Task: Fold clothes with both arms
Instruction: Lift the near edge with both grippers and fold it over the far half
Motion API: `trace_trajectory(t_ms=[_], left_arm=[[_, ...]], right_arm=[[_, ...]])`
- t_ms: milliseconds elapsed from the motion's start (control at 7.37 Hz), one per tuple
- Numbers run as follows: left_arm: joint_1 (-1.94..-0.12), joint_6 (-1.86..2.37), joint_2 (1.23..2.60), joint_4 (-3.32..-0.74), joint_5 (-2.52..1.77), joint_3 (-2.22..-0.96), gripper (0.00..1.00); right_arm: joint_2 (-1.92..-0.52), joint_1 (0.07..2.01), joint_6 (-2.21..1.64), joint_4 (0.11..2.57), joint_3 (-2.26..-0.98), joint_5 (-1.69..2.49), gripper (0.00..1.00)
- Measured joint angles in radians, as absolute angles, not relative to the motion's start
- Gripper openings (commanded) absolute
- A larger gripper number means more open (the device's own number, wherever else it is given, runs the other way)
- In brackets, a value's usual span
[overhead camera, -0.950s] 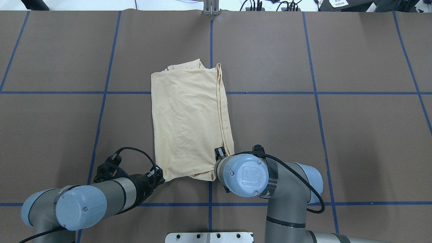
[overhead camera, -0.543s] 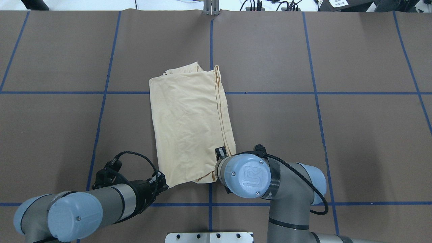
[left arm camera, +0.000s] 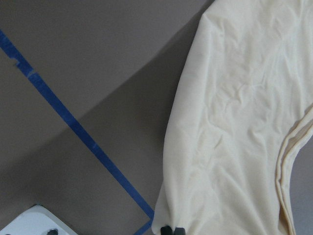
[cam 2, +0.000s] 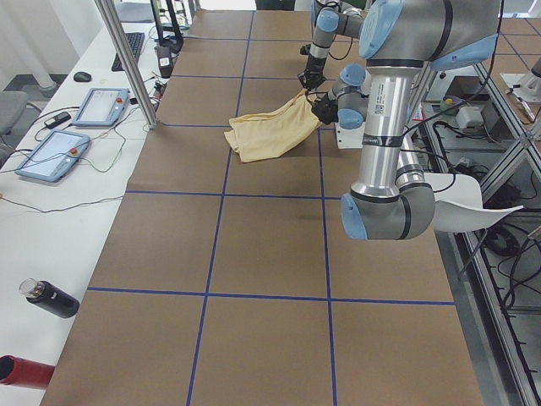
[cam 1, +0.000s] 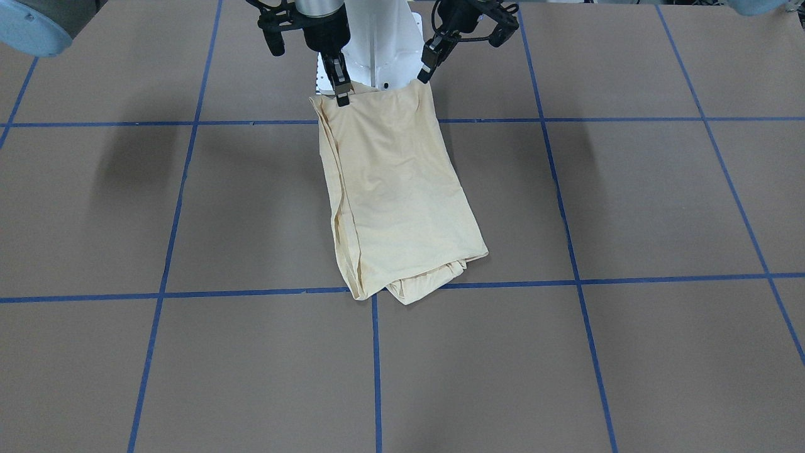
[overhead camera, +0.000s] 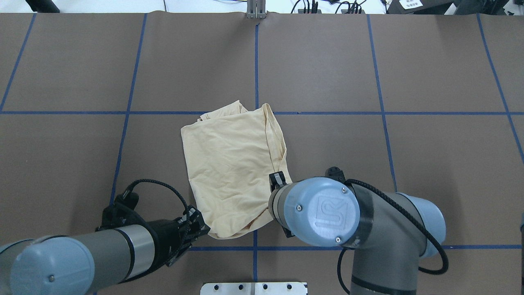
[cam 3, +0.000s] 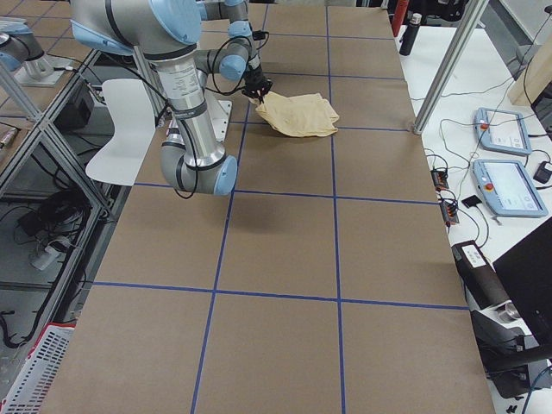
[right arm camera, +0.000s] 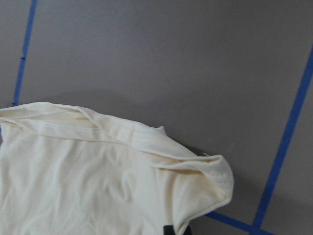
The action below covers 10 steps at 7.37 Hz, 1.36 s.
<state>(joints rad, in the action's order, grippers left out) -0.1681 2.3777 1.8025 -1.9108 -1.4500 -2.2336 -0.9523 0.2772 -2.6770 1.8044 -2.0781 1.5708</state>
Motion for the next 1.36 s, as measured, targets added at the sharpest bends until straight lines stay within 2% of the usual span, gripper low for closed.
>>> trace_trajectory(t_ms=[271,678,814,950,1085,1357], left_arm=[[-0.329,2.245,1.819,-1.913,-1.544,-2.199,0.00],[-0.486,2.146,1.891,-2.000,-1.606,-1.971,0.00],[-0.529,2.130,1.920,-2.070,-1.610,-1.863,0.01],[-0.575,2.099,1.959,-2.142,-1.611,-1.734,0.55],[-0.627,2.047,2.002,-2.218,-1.612,-1.601,0.99],[-0.732,1.945,2.054,-2.327,-1.622,-1.437,1.00]], right_arm=[[-0.844,0.418,-2.578,1.779,-1.930,1.663,0.00],[-0.685,0.547,-2.455,1.546,-1.525,1.750,0.00],[-0.638,0.565,-2.422,1.483,-1.411,1.756,0.40],[-0.599,0.585,-2.378,1.426,-1.308,1.761,0.99],[-0.558,0.608,-2.327,1.353,-1.194,1.764,1.00],[-0.465,0.671,-2.239,1.220,-1.004,1.777,1.00]])
